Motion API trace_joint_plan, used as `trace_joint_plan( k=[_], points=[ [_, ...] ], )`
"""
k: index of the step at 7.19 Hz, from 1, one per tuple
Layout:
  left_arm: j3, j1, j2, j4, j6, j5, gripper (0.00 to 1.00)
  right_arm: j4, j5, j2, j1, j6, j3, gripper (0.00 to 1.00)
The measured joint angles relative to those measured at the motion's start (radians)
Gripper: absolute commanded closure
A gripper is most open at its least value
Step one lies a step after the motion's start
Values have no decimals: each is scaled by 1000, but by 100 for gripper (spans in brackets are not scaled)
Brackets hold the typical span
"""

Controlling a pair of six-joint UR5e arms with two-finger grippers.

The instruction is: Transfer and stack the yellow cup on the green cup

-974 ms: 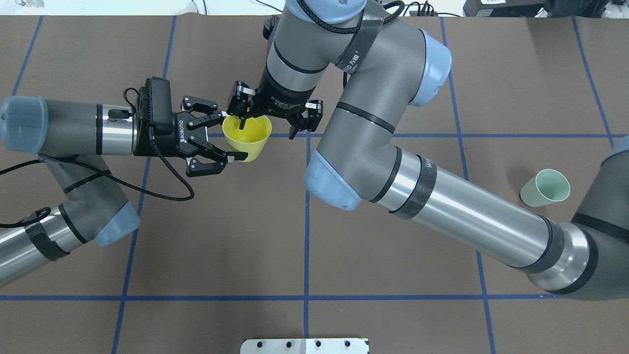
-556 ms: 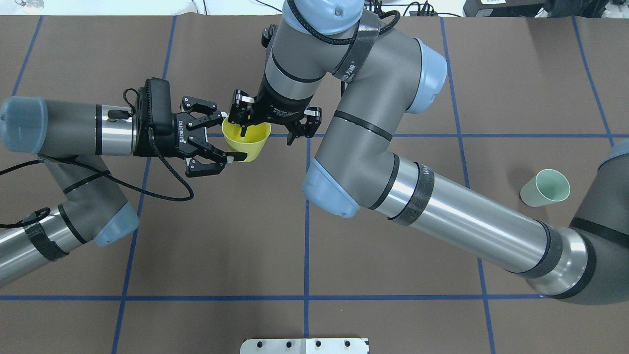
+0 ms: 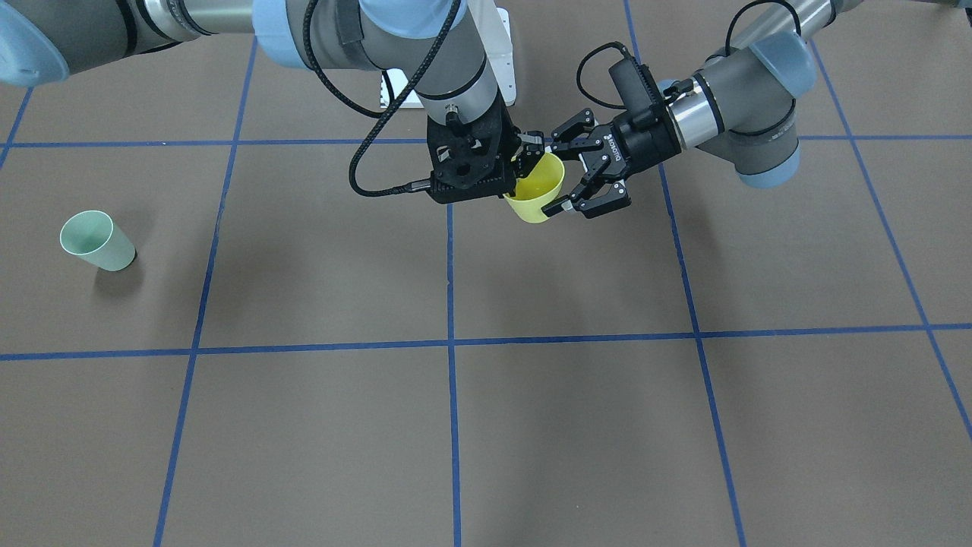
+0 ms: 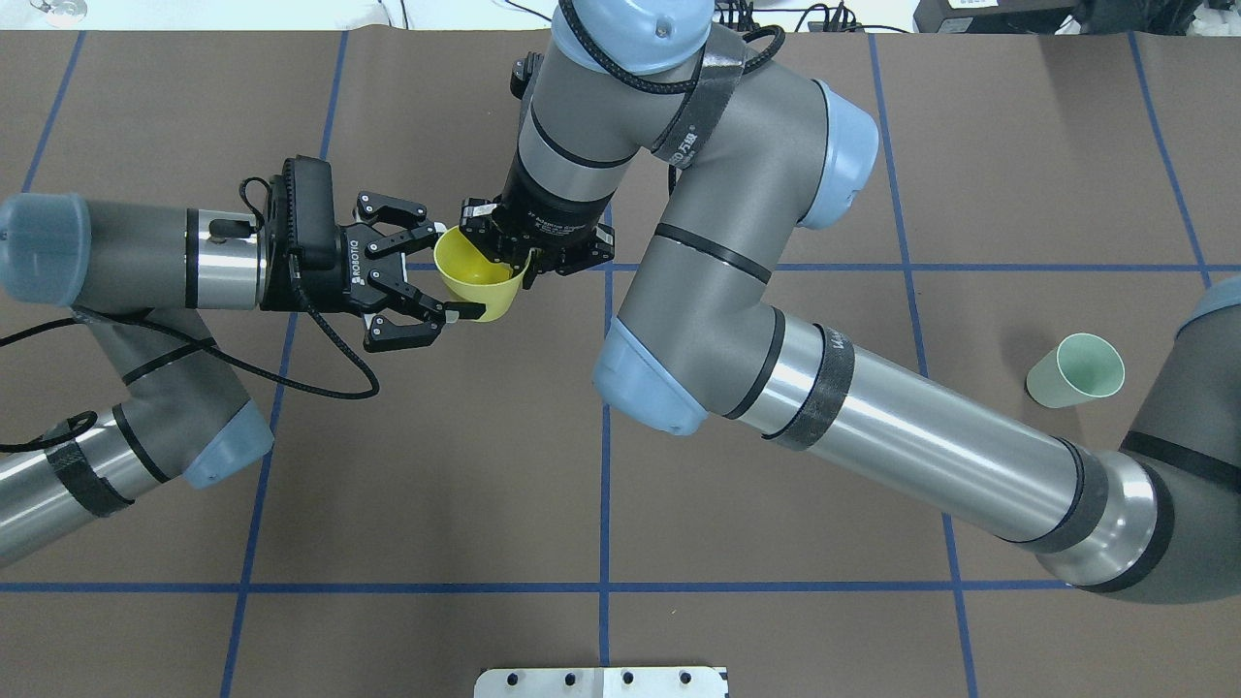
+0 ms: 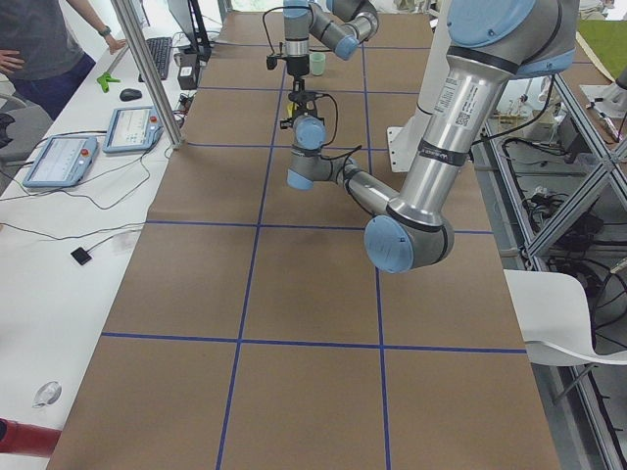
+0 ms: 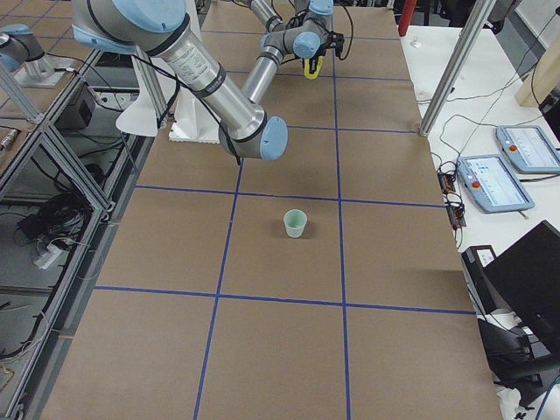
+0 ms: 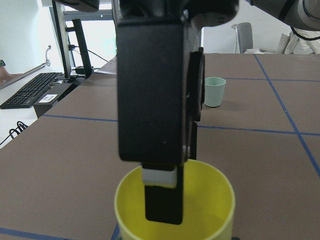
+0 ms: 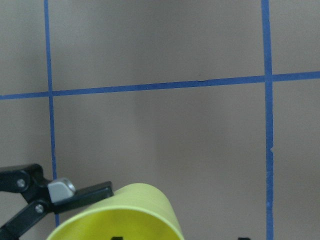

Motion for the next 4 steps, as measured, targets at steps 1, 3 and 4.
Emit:
trace_joint_plan(
  k=[1,3,4],
  points=[
    [0,2,-2,-3,-4,-1,0,0,-6,-1,0,0,0,100],
    [2,17,-2,-6,-16,-3,0,-1,-11,-10,1,0,2,100],
    [6,20,0,-6,-17,-3,0,-3,-11,-13,2,0,6,100]
  ],
)
